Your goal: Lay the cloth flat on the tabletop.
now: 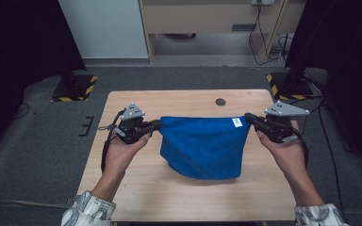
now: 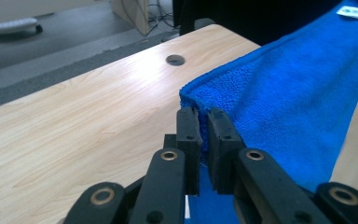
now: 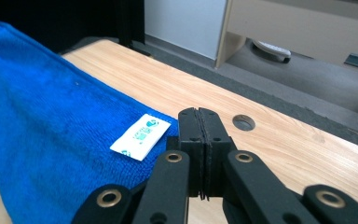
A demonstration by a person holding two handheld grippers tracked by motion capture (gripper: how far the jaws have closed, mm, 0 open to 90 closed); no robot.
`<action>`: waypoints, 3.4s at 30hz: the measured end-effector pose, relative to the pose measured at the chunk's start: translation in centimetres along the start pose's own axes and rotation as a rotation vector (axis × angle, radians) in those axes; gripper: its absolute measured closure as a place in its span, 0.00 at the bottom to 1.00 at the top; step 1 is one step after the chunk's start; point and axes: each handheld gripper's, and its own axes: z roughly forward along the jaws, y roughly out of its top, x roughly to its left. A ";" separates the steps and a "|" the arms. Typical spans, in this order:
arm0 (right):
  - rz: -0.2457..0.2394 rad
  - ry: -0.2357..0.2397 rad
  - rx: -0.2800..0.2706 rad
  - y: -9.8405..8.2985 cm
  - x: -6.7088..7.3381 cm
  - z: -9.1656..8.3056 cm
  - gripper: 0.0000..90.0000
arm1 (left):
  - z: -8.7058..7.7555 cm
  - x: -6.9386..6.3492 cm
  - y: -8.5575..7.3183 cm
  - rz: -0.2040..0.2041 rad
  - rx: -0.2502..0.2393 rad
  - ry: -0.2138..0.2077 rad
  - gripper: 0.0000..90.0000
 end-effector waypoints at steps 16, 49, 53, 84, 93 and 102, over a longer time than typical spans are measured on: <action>0.047 -0.036 0.002 -2.5 -3.2 6.0 0.99 | 5.6 2.4 -1.1 -0.059 0.013 0.020 0.94; 0.051 -0.029 0.056 -2.7 -3.2 10.8 0.99 | 6.8 4.9 -2.7 -0.108 0.031 0.077 0.94; 0.051 -0.029 0.060 -2.7 -3.2 11.4 0.99 | 7.2 5.4 -2.9 -0.106 0.036 0.084 0.94; 0.125 -0.067 0.170 -5.6 -6.0 17.5 0.99 | 14.3 8.6 -4.1 -0.131 0.121 0.133 0.94; 0.142 -0.081 0.188 -6.5 -6.6 18.6 0.99 | 15.5 9.1 -4.2 -0.124 0.130 0.144 0.94; 0.181 -0.122 0.201 -7.7 -7.3 20.1 0.90 | 17.4 9.8 -4.6 -0.119 0.137 0.175 0.90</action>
